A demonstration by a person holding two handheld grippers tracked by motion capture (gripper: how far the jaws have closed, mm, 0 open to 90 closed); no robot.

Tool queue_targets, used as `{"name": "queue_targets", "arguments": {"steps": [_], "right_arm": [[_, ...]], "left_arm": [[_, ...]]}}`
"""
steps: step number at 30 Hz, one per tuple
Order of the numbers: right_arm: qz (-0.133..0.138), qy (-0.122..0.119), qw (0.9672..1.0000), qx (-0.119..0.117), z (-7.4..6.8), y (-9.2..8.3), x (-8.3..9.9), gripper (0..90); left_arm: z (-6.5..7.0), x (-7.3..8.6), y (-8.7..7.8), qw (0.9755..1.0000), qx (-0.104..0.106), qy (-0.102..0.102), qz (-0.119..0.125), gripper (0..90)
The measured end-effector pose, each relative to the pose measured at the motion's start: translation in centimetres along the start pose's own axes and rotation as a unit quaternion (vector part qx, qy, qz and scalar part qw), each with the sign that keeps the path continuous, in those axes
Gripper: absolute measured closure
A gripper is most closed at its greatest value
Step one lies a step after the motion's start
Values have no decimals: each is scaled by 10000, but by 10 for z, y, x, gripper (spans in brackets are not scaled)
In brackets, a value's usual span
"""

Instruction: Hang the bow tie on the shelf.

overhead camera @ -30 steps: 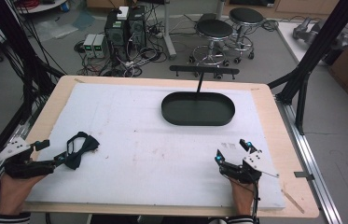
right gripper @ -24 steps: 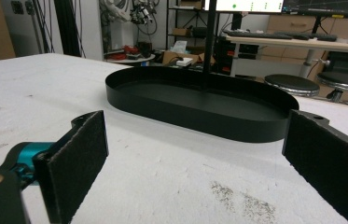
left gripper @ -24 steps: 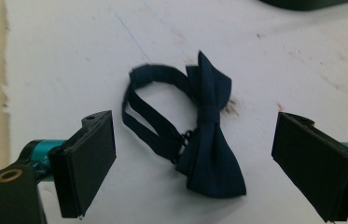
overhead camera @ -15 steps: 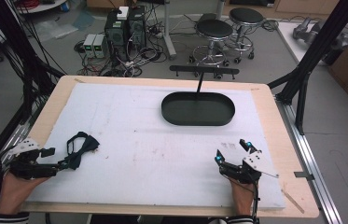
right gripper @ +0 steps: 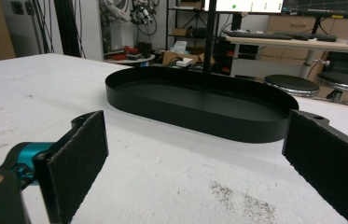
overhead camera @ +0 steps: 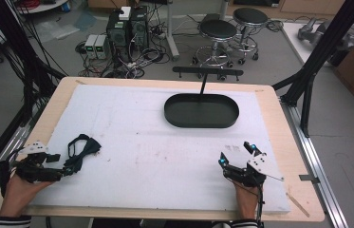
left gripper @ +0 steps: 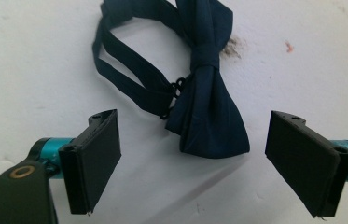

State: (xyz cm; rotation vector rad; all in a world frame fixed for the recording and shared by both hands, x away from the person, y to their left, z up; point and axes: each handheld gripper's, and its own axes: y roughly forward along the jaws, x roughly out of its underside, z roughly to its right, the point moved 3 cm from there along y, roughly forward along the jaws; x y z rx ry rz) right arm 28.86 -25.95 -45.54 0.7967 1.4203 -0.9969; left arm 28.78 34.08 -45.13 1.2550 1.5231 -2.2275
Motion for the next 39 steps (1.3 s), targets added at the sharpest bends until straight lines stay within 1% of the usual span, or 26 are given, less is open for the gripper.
{"name": "queue_targets", "arguments": {"steps": [1,2,4,8,10,12,15,20,22,25,26,28,31,33,36,37,39], "right_arm": [[3,-7,10000,1,0,0,0,59],[0,-12,10000,3,0,0,0,59],[-1,-10,10000,6,0,0,0,59],[-6,-9,10000,9,0,0,0,59],[0,-16,10000,14,0,0,0,59],[7,-23,10000,15,0,0,0,59],[11,-25,10000,15,0,0,0,59],[17,-17,10000,18,0,0,0,59],[18,-10,10000,23,0,0,0,59],[44,6,10000,32,0,0,0,59],[40,19,10000,40,1,0,0,59],[45,34,10000,37,1,0,0,60],[42,24,10000,44,1,0,0,59],[41,33,10000,41,1,0,0,59],[22,67,10000,37,1,-1,0,60],[23,70,10000,39,1,-1,0,59],[23,87,10000,43,1,-1,0,59]], "left_arm": [[1,0,0,10000,23,-17,-24,194],[1,0,1,10000,36,-5,-69,219],[1,0,1,9999,63,31,-138,235],[2,0,2,9997,132,25,-190,270],[3,0,5,9997,150,44,-198,272],[3,0,8,9996,218,0,-194,282],[3,0,9,9995,223,17,-220,301],[2,-1,10,9996,201,-37,-201,349],[1,-2,9,9995,214,-30,-234,360],[2,-4,10,9990,215,78,-378,364],[2,-7,11,9983,223,129,-516,362],[1,-8,12,9981,232,123,-564,364],[1,-10,12,9974,190,201,-669,374],[1,-11,12,9970,174,214,-718,395],[1,-12,12,9970,201,227,-713,436],[2,-13,12,9966,181,304,-737,436],[3,-15,12,9962,117,348,-786,435]]}}
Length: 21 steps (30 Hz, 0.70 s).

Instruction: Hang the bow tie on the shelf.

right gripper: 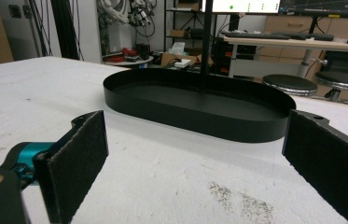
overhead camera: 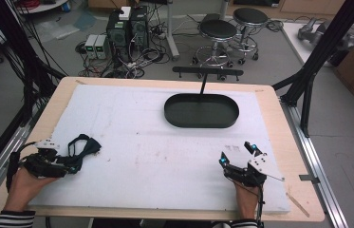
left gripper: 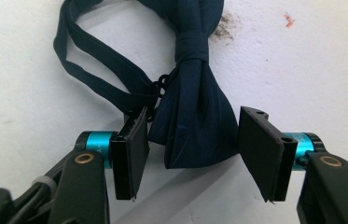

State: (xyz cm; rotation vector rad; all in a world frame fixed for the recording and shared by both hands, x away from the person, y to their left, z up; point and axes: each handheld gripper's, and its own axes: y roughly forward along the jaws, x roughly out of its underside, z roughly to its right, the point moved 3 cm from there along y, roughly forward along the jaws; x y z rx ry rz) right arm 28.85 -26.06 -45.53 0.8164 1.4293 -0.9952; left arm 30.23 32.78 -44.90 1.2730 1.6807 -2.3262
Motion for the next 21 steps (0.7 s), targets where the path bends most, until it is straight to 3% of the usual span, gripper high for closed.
{"name": "queue_targets", "arguments": {"steps": [8,13,21], "right_arm": [[17,-42,10000,7,1,0,0,59],[-8,1,10000,-4,0,0,0,60],[6,-23,10000,5,1,0,0,59]], "left_arm": [[0,-4,-2,9999,29,6,-124,532],[0,-5,-2,9997,-58,64,-238,589],[1,-5,-2,9998,-67,96,-186,789]]}}
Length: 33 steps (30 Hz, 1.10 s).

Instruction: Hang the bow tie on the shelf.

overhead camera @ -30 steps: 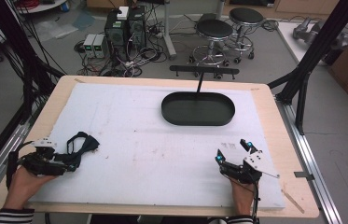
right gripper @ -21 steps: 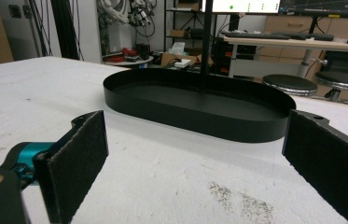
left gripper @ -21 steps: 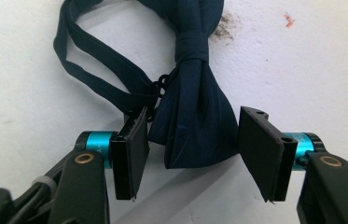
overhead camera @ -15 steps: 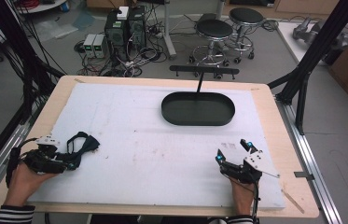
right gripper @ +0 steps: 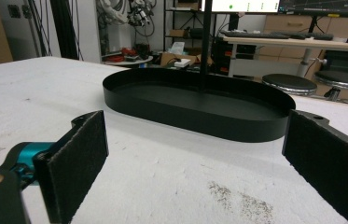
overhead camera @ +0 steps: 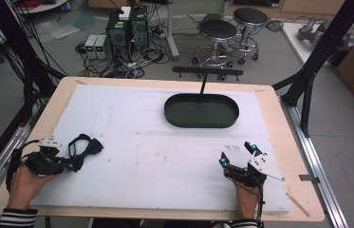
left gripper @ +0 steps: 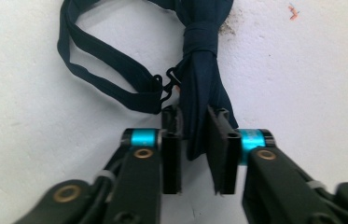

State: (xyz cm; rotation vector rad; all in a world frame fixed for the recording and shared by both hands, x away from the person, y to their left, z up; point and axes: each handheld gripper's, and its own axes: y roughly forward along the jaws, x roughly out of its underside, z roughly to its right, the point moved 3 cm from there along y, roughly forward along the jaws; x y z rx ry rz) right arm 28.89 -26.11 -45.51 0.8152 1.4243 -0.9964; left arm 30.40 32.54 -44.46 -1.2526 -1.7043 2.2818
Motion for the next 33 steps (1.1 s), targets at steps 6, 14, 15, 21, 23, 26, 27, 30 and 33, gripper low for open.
{"name": "queue_targets", "arguments": {"steps": [6,14,15,21,23,26,27,30,33], "right_arm": [[1,11,10000,4,0,0,0,59],[-16,8,10000,4,0,0,0,59],[-2,9,10000,15,0,0,0,59],[2,10,10000,9,0,0,0,59],[5,-1,10000,11,0,0,0,59],[12,-25,10000,13,0,0,0,59],[-14,32,10000,5,-1,0,0,59],[-2,18,10000,12,0,0,0,59],[-2,19,10000,13,0,0,0,60]], "left_arm": [[1,1,1,10000,-41,29,23,836],[3,0,-2,9995,-132,136,255,850],[3,0,-2,9995,-132,136,255,851],[4,-1,-5,9985,-238,213,434,854],[4,-2,-6,9983,-250,259,453,854],[6,-4,-8,9974,-278,291,598,855],[6,-4,-9,9971,-292,311,636,855],[8,-8,-12,9955,-297,405,802,855],[10,-10,-13,9949,-265,469,853,855]]}}
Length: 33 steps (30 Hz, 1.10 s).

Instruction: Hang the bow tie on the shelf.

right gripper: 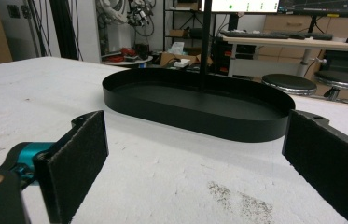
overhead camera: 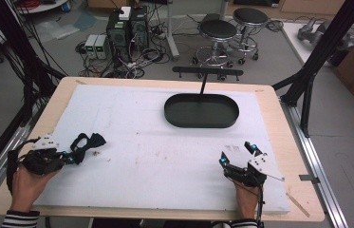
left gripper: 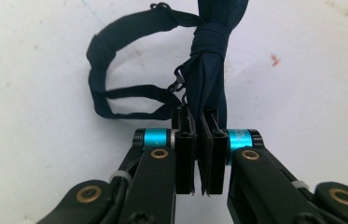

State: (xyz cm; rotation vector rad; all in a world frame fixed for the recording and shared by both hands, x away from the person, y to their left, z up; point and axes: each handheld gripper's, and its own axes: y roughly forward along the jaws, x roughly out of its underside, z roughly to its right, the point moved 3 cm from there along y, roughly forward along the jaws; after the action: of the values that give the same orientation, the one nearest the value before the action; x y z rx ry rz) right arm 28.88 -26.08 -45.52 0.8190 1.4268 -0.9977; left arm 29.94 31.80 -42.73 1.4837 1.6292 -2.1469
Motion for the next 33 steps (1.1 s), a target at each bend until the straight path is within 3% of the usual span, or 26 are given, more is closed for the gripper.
{"name": "queue_targets", "arguments": {"steps": [6,11,19,30,33], "right_arm": [[0,-5,10000,1,0,0,0,60],[0,1,10000,0,0,0,0,59],[-1,1,10000,-5,0,0,0,59],[9,-2,10000,10,1,0,0,59],[-1,80,10000,-9,1,0,0,59]], "left_arm": [[6,-13,-3,9996,5,161,243,856],[10,-22,-3,9983,150,221,521,860],[14,-31,-1,9976,158,288,614,859],[27,-61,9,9941,375,343,954,859],[33,-69,20,9921,486,309,1114,859]]}}
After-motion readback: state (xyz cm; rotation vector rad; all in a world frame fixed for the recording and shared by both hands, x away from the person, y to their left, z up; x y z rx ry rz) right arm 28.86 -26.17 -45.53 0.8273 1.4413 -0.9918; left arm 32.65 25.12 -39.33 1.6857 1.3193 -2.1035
